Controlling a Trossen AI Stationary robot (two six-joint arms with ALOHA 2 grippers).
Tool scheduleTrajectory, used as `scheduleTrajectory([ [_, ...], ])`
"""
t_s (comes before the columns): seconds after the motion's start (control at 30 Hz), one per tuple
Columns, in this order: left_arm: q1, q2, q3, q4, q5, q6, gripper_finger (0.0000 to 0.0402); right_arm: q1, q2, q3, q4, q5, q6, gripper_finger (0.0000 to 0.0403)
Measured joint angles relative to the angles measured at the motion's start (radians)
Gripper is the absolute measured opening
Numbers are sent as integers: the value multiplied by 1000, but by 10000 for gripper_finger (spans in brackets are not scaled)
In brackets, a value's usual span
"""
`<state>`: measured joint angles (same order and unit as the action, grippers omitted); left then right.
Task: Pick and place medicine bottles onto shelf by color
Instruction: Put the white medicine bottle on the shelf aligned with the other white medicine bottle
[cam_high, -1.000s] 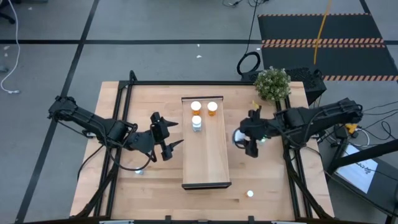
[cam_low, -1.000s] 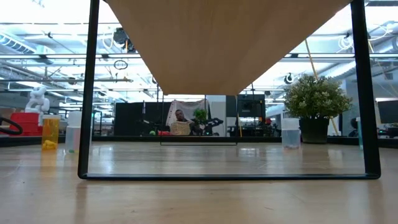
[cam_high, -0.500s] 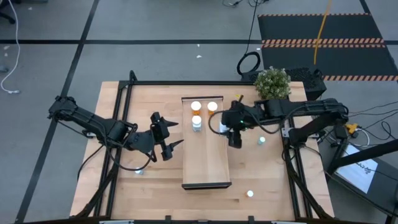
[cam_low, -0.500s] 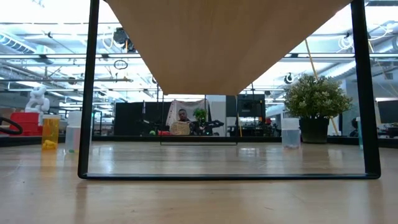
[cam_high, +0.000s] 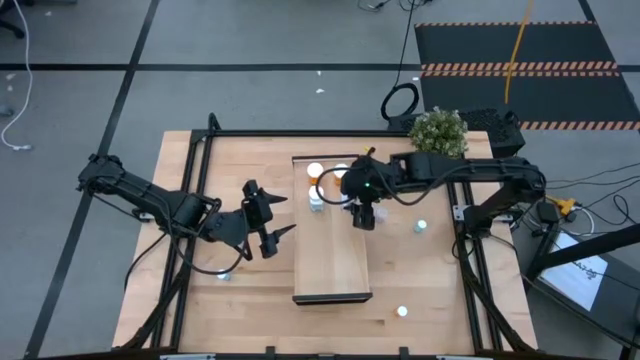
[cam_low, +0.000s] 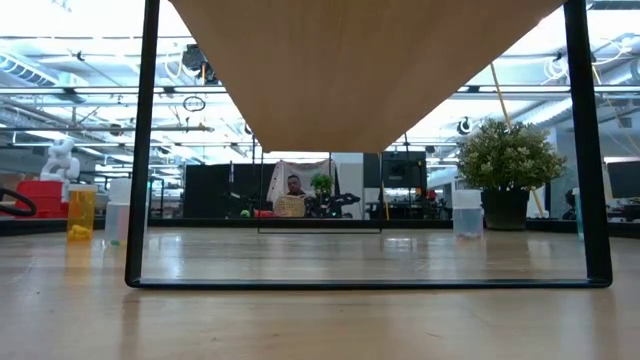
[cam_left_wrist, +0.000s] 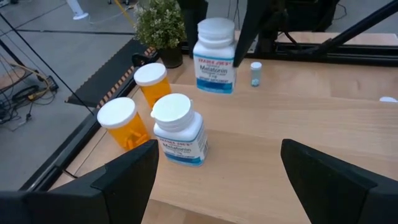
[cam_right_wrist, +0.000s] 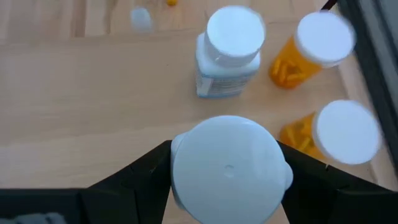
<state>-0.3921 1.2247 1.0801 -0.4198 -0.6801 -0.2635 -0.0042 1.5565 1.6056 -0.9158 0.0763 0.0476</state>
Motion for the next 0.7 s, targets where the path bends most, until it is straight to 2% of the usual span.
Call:
scheduleTrajectory([
  [0.5,0,0,0,5,1,0,340,-10,100,0,61,-29,-67,240],
  [0.7,0,0,0,5,1,-1,340,-23,96,0,75,-28,-72,240],
])
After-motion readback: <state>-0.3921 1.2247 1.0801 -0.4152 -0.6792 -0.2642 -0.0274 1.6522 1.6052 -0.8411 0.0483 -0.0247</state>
